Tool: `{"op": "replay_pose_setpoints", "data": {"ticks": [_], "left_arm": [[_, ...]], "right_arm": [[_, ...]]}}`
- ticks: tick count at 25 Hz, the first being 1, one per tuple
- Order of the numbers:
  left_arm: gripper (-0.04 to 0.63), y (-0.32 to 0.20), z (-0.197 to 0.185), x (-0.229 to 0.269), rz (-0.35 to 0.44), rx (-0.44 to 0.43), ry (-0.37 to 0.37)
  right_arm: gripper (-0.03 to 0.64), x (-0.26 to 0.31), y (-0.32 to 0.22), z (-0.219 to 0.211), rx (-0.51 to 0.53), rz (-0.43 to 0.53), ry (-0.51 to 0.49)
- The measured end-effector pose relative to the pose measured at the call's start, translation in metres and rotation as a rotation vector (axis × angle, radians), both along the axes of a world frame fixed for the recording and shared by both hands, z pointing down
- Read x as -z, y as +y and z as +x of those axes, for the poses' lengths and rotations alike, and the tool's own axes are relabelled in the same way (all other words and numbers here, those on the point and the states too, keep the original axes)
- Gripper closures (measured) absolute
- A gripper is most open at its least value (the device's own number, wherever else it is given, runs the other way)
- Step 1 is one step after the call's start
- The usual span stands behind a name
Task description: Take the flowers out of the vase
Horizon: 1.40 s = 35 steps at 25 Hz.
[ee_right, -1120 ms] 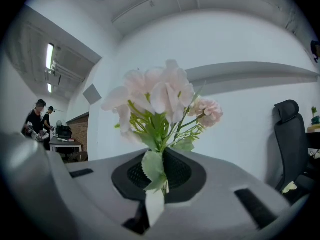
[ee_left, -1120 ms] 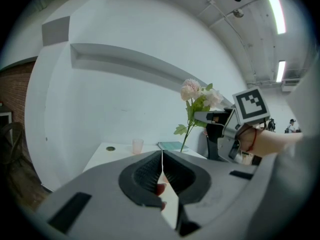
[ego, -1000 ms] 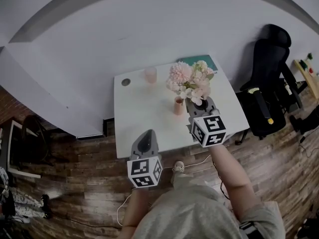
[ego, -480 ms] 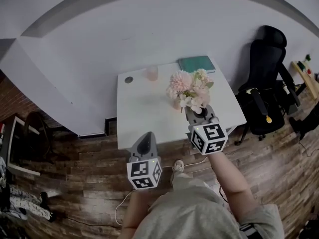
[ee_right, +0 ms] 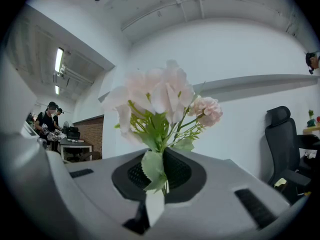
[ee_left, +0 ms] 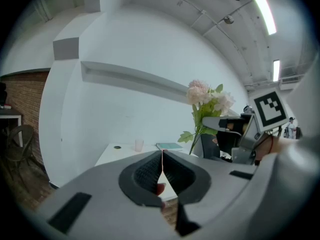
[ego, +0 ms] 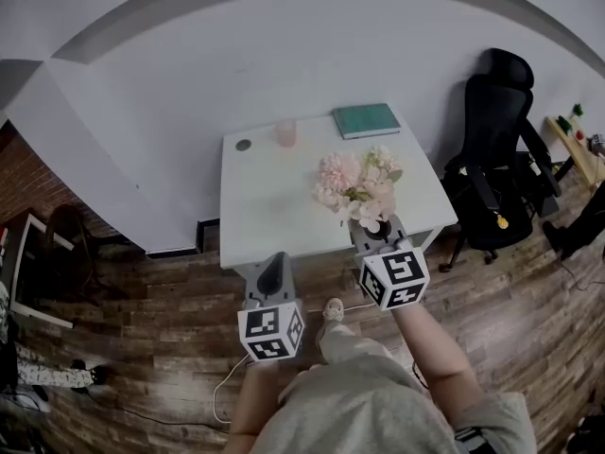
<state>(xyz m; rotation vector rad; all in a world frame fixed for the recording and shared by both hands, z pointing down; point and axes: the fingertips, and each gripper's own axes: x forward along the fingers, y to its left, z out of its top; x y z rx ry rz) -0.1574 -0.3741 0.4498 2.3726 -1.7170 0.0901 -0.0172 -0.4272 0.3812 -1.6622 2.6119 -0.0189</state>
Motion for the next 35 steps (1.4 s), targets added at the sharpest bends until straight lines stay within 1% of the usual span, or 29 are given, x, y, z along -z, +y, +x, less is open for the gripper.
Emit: {"op": "replay_pose_setpoints", "data": {"ticks": [7, 16, 29, 35], "left_arm": [[0.587, 0.035, 0.001, 0.005, 0.011, -0.004, 0.011], [0.587, 0.059, 0.001, 0.008, 0.011, -0.009, 0.016], [0.588, 0.057, 0.004, 0.012, 0.02, -0.012, 0.006], [0.588, 0.055, 0.003, 0.009, 0.018, -0.014, 0.005]], "right_arm": [[0.592, -0.004, 0.045, 0.0, -0.001, -0.014, -0.004], [0.592, -0.013, 0.087, -0.002, 0.001, -0.033, -0.018], [0.592, -0.018, 0.093, 0.004, 0.002, -0.05, -0.033], [0.594, -0.021, 0.092, 0.004, -0.001, -0.045, -0.023]]}}
